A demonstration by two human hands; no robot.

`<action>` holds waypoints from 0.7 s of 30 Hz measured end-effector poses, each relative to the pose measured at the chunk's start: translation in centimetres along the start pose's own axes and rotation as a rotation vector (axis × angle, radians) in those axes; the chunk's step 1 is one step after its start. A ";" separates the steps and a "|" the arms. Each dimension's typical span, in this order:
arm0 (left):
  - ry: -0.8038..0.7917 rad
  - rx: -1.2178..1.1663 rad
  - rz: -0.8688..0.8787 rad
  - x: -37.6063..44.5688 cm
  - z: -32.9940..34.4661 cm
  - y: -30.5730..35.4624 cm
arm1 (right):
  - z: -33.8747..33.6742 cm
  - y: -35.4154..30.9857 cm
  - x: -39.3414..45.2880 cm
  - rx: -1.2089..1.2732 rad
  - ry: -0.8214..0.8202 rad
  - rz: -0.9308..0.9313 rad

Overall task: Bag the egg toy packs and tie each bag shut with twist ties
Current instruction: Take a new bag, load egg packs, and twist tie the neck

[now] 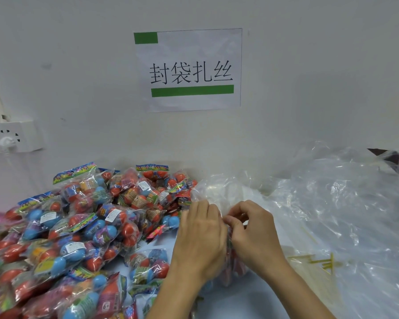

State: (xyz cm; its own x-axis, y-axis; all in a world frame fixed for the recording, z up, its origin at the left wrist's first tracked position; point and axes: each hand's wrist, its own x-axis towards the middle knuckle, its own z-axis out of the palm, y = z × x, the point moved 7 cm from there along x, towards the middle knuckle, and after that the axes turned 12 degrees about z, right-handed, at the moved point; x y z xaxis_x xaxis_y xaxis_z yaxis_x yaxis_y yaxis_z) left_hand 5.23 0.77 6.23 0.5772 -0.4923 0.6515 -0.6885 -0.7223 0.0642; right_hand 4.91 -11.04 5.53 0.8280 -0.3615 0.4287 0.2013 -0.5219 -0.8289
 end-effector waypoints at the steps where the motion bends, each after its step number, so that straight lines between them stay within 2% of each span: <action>1: -0.042 -0.025 -0.015 0.0 0.4 -0.2 | 0.1 0.0 0.0 -0.003 -0.007 -0.003; 3: -0.050 -0.158 -0.082 -0.1 0.9 -0.8 | 0.3 0.0 -0.1 -0.008 -0.021 -0.008; 8: 0.137 -0.682 -0.423 -0.3 1.2 -2.6 | 0.3 0.4 0.1 0.010 -0.053 0.041; 12: 0.157 -0.898 -0.500 -0.5 1.7 -2.9 | -0.1 0.6 0.3 0.022 -0.046 0.075; 15: 0.166 -0.994 -0.497 -0.5 1.6 -2.9 | -0.4 0.9 0.4 0.046 -0.036 0.112; 21: 0.130 -0.843 -0.357 -0.3 0.9 -2.6 | -0.5 1.1 0.8 0.067 -0.074 0.133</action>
State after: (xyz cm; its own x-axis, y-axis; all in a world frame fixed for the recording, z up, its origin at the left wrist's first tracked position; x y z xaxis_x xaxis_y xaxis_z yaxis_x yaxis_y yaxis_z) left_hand 7.20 2.37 5.18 0.7981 -0.2136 0.5634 -0.6004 -0.2030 0.7735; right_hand 5.53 -12.28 5.12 0.8853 -0.3649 0.2883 0.1201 -0.4196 -0.8997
